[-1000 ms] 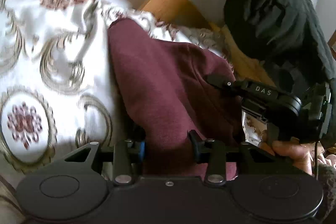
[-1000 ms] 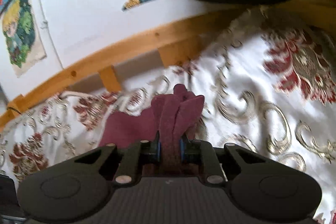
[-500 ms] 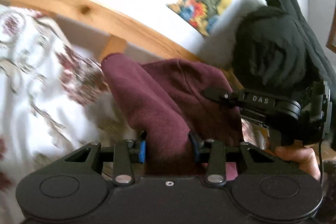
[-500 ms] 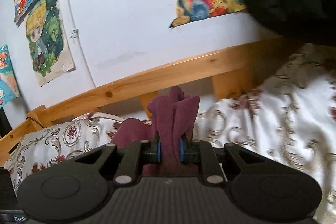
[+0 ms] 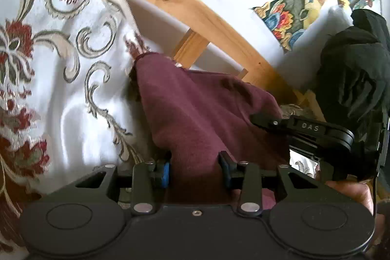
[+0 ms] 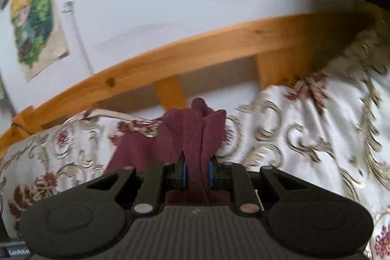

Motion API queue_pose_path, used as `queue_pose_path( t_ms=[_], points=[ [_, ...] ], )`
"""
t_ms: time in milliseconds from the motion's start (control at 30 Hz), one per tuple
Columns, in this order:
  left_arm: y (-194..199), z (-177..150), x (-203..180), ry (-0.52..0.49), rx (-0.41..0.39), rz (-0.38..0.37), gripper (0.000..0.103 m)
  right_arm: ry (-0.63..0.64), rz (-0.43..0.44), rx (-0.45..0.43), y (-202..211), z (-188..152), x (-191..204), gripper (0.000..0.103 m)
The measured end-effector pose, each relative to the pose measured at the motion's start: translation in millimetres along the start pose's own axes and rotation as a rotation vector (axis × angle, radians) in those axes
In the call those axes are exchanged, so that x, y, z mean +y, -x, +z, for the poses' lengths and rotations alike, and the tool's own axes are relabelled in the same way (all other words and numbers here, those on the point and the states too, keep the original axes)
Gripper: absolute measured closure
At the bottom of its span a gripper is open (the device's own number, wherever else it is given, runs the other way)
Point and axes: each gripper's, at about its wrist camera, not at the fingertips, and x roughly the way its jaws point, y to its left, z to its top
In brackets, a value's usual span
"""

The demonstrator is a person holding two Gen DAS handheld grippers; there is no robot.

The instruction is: Fold small clothes

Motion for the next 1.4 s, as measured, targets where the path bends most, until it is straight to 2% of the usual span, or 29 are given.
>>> queue_pose_path(
  t_ms=[67, 167, 233, 367, 500, 633, 767, 833, 1033, 1233, 1400],
  points=[
    [-3, -1, 1, 0.023, 0.006, 0.007, 0.061, -0.035, -0.009, 0.006, 0, -1, -9, 0.083],
    [-6, -3, 4, 0.05, 0.017, 0.022, 0.059, -0.043, -0.04, 0.015, -3, -5, -13, 0.074],
    [-6, -5, 5, 0.058, 0.025, 0.034, 0.058, -0.039, -0.064, 0.02, -2, -8, -16, 0.062],
    [-6, -7, 6, 0.077, 0.028, 0.036, 0.058, 0.015, -0.074, 0.013, 12, -14, -16, 0.031],
    [-8, -8, 5, 0.079, 0.034, 0.045, 0.055, 0.106, -0.021, -0.007, 34, -23, -6, 0.011],
    [-10, -10, -1, 0.067, 0.047, 0.062, 0.049, 0.251, -0.013, 0.023, 43, -37, 10, 0.007],
    [-8, -11, -6, 0.062, 0.07, 0.083, 0.039, 0.335, -0.132, 0.011, 46, -46, 12, 0.007],
    [-6, -12, -9, 0.062, 0.085, 0.097, 0.032, 0.314, -0.162, -0.002, 48, -48, 4, 0.006],
    [10, -18, -31, -0.01, 0.1, 0.154, 0.011, 0.222, -0.143, -0.014, 58, -57, -11, 0.004],
    [28, -21, -51, -0.074, 0.095, 0.197, 0.002, 0.176, -0.129, -0.04, 71, -59, -8, 0.002],
    [50, -20, -65, -0.095, 0.061, 0.233, 0.001, 0.179, -0.115, -0.097, 97, -56, 1, 0.001]
  ],
)
